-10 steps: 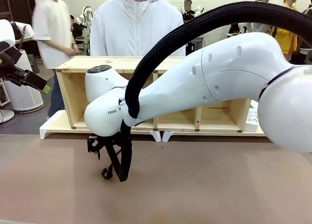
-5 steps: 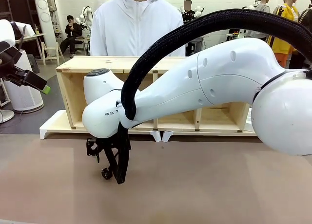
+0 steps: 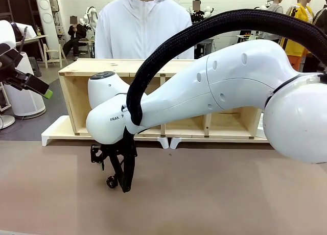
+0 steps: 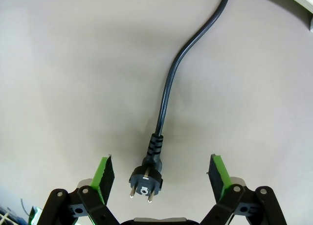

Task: Perform cable management.
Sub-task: When the cord part of the Power Cable appears at the lower middle area of the table and stops, grasp the cord part of the Power Cable.

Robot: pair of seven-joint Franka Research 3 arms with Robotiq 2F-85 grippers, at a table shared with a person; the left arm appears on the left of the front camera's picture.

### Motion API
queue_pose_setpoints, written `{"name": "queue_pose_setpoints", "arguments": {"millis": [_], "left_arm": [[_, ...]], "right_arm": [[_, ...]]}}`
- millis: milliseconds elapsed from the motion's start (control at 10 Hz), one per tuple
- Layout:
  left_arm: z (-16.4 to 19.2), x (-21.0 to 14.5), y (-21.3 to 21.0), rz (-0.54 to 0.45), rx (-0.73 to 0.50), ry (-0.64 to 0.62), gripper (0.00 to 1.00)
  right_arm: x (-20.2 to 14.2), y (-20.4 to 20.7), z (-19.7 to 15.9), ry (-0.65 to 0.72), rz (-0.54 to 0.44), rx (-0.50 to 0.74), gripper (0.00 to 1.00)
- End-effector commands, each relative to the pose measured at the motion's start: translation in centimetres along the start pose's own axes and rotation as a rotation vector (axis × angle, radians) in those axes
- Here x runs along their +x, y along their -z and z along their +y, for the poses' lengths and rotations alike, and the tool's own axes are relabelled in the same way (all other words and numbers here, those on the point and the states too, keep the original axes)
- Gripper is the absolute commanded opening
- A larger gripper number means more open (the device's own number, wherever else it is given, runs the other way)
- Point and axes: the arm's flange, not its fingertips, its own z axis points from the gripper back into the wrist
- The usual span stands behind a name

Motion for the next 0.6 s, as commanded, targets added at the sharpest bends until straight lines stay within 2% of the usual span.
{"name": "queue_pose_setpoints", "arguments": {"millis": [0, 500], "left_arm": [[0.13, 0.16, 0.18, -0.010, 0.006, 0.001, 1.00], [0.13, 0.16, 0.18, -0.010, 0.006, 0.001, 1.00]], "right_arm": [[-0.17, 0.09, 0.04, 0.001, 0.000, -0.003, 1.00], [-0.17, 0.09, 0.04, 0.001, 0.000, -0.003, 1.00]]}}
